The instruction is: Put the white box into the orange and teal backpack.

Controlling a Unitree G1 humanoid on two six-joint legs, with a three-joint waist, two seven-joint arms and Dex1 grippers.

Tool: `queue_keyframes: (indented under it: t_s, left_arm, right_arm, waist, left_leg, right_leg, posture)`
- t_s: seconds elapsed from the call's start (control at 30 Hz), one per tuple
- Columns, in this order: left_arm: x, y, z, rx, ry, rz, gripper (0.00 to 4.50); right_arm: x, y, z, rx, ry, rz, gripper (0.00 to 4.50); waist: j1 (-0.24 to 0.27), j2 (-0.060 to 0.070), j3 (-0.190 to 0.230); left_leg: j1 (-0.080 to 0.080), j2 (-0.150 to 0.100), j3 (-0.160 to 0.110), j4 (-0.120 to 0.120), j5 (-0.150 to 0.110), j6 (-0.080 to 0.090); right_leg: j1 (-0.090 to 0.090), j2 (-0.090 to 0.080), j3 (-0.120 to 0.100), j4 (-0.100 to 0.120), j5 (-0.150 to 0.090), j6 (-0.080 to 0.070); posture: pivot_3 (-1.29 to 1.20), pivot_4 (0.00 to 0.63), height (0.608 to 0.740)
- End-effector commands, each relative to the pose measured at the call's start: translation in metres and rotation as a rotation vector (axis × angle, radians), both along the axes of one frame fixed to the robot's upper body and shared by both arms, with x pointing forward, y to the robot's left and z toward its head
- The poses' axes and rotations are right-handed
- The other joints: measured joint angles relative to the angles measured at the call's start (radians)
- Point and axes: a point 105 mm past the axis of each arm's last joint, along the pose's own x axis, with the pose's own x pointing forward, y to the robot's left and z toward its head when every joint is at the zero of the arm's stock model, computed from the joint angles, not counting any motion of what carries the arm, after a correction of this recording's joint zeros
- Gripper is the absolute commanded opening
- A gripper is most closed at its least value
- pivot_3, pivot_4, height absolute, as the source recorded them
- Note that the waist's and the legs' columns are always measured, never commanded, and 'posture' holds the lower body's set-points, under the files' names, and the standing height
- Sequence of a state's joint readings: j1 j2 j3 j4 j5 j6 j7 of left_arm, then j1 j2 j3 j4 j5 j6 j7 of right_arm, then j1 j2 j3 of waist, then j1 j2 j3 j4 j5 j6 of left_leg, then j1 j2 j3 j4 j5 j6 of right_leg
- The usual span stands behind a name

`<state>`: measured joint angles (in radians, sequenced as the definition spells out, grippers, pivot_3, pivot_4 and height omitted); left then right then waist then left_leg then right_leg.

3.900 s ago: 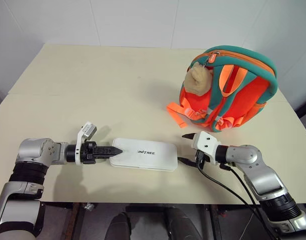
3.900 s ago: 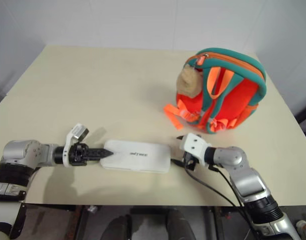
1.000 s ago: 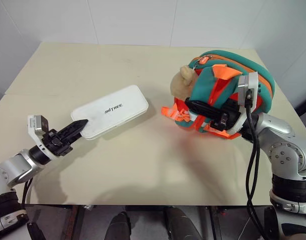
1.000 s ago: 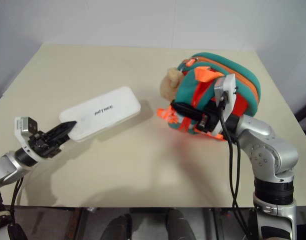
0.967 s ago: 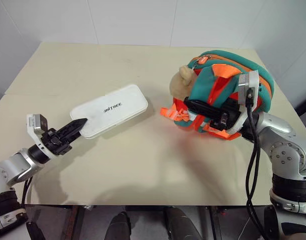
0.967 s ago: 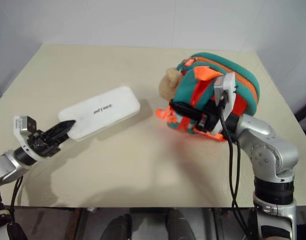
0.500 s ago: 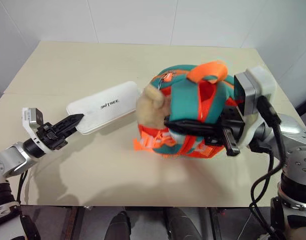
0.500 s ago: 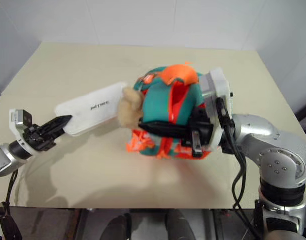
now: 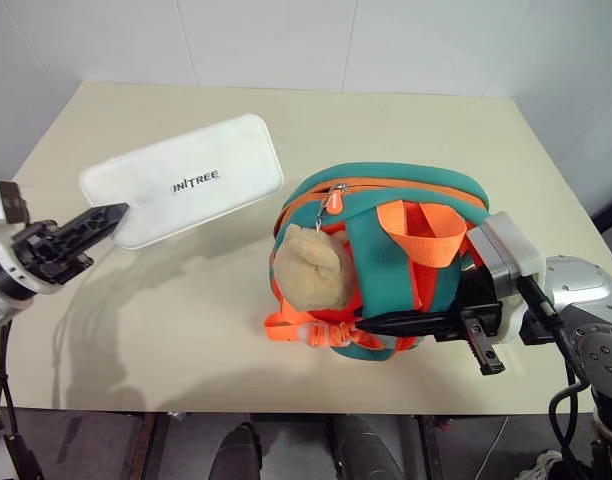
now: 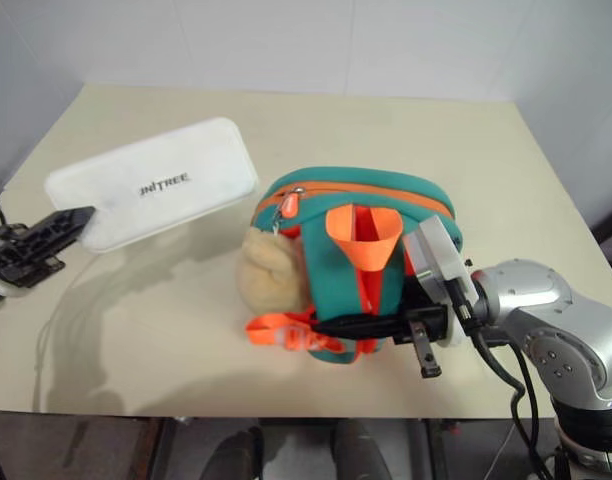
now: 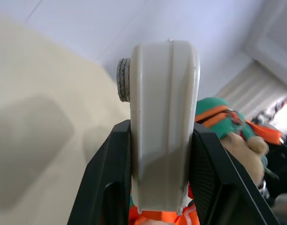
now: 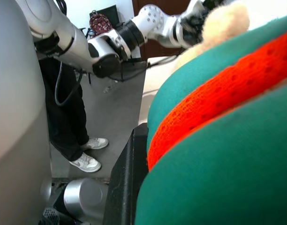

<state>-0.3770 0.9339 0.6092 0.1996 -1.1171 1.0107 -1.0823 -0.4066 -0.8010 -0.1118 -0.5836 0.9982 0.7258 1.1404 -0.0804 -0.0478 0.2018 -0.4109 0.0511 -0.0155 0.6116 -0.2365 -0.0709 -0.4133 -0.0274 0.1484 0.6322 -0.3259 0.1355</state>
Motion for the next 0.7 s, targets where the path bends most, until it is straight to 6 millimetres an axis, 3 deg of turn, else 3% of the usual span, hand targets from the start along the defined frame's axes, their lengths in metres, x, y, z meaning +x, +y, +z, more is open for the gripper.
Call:
queue_keyframes:
  t_s: [0.03, 0.2, 0.7]
  left_arm:
    - [-0.015, -0.007, 0.022, 0.09, -0.131, -0.064, 1.28]
    - [-0.03, -0.02, 0.038, 0.197, -0.221, -0.166, 1.28]
    - [-0.027, -0.047, 0.024, 0.467, -0.309, -0.314, 1.28]
  right_arm:
    - [0.002, -0.005, 0.004, 0.016, -0.045, 0.006, 0.0]
    - [0.011, -0.012, 0.0, 0.008, -0.039, -0.027, 0.0]
    - [0.016, -0.013, -0.001, 0.008, -0.051, -0.053, 0.0]
  waist:
    - [0.001, 0.0, 0.0]
    - [0.001, 0.001, 0.0]
    - [0.003, 0.001, 0.001]
  left_leg:
    - [0.0, 0.0, 0.0, 0.0, 0.0, 0.0]
    - [0.0, 0.0, 0.0, 0.0, 0.0, 0.001]
    - [0.0, 0.0, 0.0, 0.001, 0.0, 0.001]
  right_leg:
    - [0.0, 0.0, 0.0, 0.0, 0.0, 0.0]
    - [0.0, 0.0, 0.0, -0.001, 0.0, 0.0]
    - [0.0, 0.001, 0.0, 0.001, 0.0, 0.0]
  posture:
    - [0.0, 0.15, 0.74]
    - [0.0, 0.15, 0.74]
    - [0.0, 0.15, 0.74]
